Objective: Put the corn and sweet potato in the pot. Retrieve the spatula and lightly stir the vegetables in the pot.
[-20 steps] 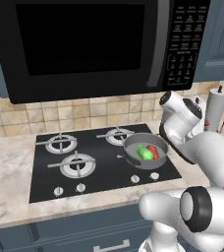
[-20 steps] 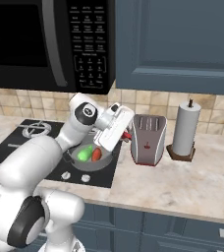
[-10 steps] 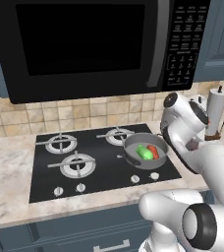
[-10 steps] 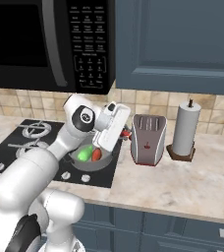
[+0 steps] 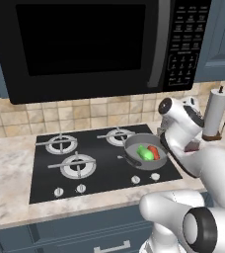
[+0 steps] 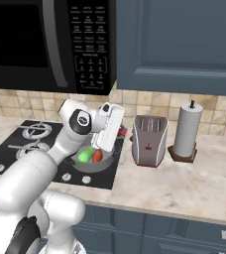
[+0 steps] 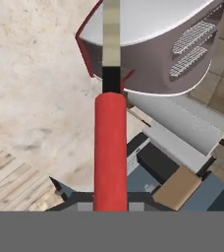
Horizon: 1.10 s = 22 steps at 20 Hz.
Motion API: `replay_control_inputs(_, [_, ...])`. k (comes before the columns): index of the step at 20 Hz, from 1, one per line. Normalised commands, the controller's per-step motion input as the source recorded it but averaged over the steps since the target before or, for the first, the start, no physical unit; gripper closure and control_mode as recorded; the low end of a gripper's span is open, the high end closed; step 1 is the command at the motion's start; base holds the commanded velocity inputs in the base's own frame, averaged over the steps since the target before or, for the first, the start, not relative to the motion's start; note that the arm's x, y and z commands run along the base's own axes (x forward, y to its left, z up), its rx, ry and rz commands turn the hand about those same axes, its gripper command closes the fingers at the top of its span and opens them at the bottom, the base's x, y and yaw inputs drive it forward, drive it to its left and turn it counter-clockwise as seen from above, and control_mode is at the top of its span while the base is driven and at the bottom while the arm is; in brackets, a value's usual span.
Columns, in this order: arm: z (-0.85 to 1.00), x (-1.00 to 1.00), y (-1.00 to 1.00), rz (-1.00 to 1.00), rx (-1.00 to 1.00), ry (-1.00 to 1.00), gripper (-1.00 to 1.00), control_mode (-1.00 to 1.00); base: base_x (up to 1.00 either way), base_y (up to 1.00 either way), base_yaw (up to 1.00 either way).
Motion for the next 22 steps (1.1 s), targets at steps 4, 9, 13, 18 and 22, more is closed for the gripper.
replay_control_inputs(4, [-0.01, 0.0, 0.34, 0.03, -0.06, 0.21, 1.0, -1.0, 0.0, 0.0, 0.0])
replay_control_inputs(9, [-0.13, 0.0, 0.12, 0.05, 0.0, 0.12, 1.0, -1.0, 0.0, 0.0, 0.0])
replay_control_inputs(13, [-0.23, 0.0, 0.05, 0.02, 0.0, 0.0, 1.0, -1.0, 0.0, 0.0, 0.0])
replay_control_inputs(18, [-0.26, 0.0, 0.11, 0.01, -0.03, 0.02, 1.0, -1.0, 0.0, 0.0, 0.0])
replay_control_inputs(22, [-0.15, 0.0, 0.1, 0.0, -0.04, 0.0, 1.0, -1.0, 0.0, 0.0, 0.0])
